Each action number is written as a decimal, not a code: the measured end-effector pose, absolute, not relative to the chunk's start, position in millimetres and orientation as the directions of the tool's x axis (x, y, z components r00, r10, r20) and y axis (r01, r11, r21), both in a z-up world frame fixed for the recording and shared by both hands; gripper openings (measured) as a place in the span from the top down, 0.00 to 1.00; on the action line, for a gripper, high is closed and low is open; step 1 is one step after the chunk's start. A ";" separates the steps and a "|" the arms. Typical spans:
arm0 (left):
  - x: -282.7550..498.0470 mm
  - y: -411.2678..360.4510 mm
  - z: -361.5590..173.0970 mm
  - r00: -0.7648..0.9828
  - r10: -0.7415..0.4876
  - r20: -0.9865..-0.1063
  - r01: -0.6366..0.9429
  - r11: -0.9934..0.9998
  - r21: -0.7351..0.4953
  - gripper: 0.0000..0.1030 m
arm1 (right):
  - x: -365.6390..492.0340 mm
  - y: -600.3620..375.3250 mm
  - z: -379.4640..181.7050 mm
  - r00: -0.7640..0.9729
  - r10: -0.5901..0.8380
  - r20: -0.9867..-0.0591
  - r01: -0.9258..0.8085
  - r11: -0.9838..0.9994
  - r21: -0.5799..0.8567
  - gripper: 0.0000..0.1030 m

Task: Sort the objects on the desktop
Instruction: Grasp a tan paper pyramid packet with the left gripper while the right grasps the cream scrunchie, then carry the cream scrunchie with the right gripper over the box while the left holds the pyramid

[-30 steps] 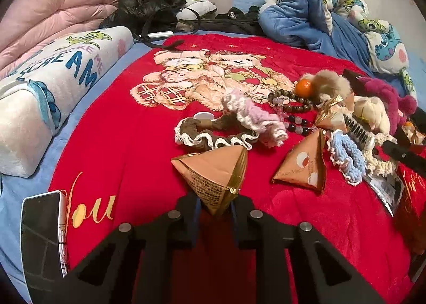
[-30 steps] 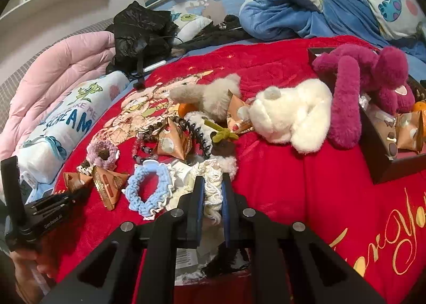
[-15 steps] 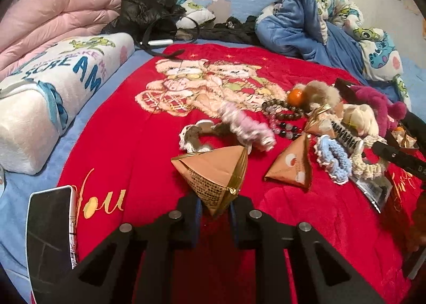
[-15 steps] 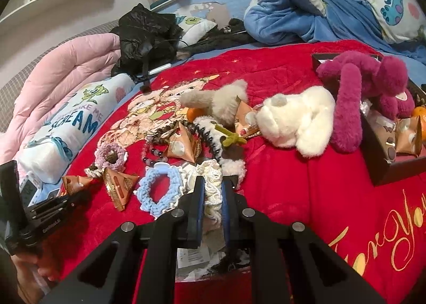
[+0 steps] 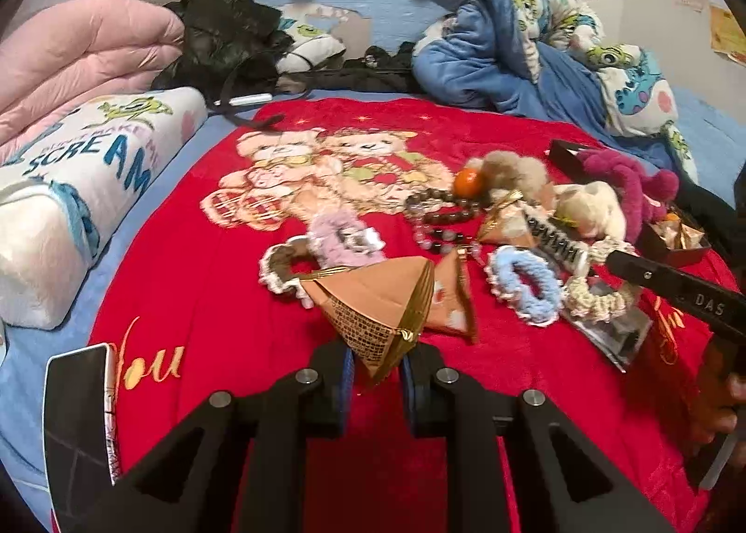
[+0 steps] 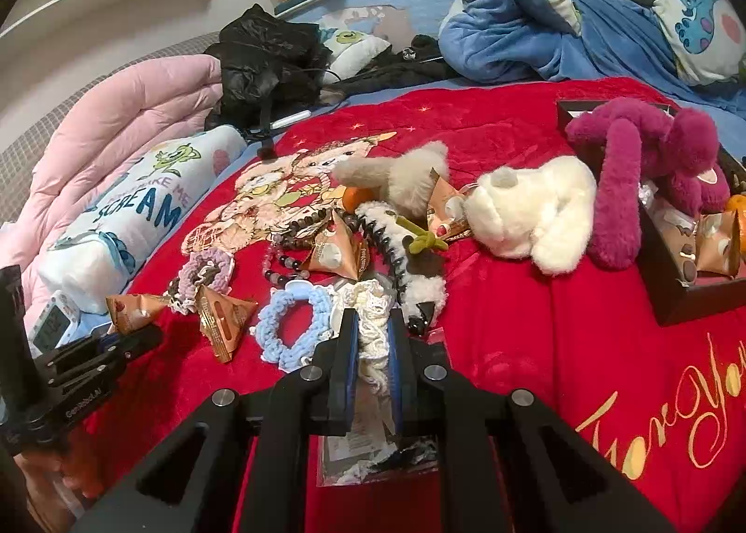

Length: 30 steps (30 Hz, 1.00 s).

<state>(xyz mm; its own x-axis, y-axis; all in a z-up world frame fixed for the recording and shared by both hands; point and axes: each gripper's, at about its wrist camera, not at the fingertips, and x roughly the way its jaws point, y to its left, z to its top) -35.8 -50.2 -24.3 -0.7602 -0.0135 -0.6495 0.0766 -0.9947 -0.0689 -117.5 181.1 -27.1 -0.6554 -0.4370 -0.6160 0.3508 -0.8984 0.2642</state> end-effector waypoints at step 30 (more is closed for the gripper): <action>-37.3 85.3 -25.5 -0.718 0.284 -0.636 -0.225 -0.959 -0.174 0.83 | -68.6 312.9 -4.0 -0.737 -0.353 -0.577 0.204 -0.929 0.308 0.89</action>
<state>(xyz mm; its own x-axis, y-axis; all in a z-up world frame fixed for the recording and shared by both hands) -37.3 85.3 -25.5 -0.7178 0.2843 -0.6356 -0.2254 -0.9586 -0.1742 -68.6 312.9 -4.0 -0.7366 -0.3531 -0.5769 0.2044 -0.9293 0.3077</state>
